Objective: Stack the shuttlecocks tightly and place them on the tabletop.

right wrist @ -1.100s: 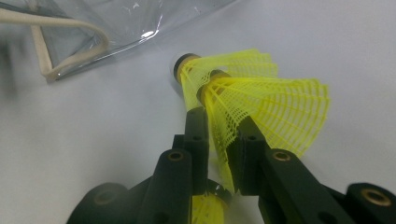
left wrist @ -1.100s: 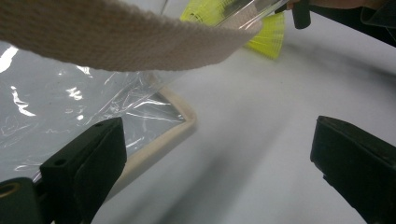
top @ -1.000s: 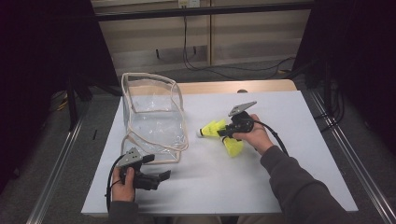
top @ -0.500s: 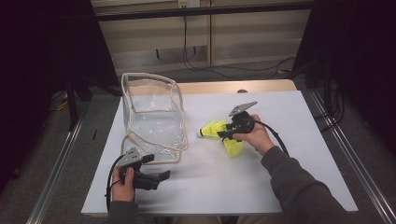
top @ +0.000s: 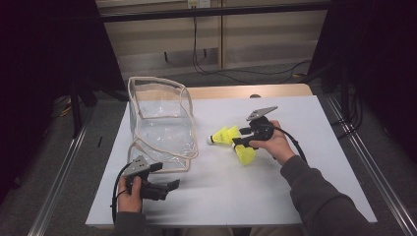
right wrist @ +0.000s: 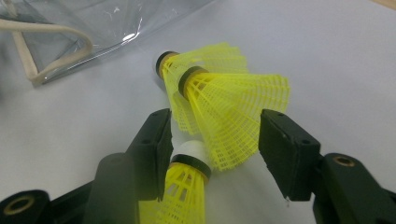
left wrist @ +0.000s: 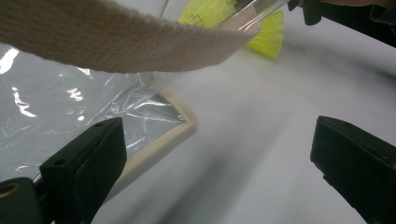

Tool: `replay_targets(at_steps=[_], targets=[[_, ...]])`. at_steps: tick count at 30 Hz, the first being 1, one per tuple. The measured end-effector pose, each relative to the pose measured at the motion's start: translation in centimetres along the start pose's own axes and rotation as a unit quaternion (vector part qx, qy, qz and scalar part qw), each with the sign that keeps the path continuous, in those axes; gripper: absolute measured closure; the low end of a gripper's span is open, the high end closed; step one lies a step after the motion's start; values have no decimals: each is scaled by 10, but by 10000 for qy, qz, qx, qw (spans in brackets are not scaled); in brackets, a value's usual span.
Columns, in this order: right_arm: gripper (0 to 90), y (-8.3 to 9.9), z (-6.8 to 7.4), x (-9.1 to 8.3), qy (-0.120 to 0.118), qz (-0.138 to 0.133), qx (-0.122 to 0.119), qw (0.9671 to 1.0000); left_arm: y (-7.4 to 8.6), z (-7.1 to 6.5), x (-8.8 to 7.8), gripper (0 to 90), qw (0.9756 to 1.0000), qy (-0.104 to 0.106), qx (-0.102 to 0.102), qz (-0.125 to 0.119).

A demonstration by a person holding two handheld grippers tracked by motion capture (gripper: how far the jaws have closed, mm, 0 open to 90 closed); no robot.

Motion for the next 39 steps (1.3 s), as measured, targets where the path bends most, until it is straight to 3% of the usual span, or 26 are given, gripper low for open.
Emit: replay_targets(at_steps=[14, 25, 39], targets=[[342, -1, 0, -15, 115, -1, 72, 9999, 0, -1, 0, 36, 10000, 5, -1, -19], [269, -1, 0, -30, 212, -190, 191, 9994, 0, -1, 0, 36, 10000, -4, 2, -6], [220, 10, 2, -44, 277, -310, 249, 9988, 0, -1, 0, 36, 10000, -7, 8, -16]])
Point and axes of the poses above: each handheld gripper's, and its own axes: x roughly forward along the jaws, y roughly out of its underside, z roughly to its left, the point moved 7 cm from there along x, roughly forward along the jaws, and after that the axes turned 6 degrees about -z, right-handed, at the moved point
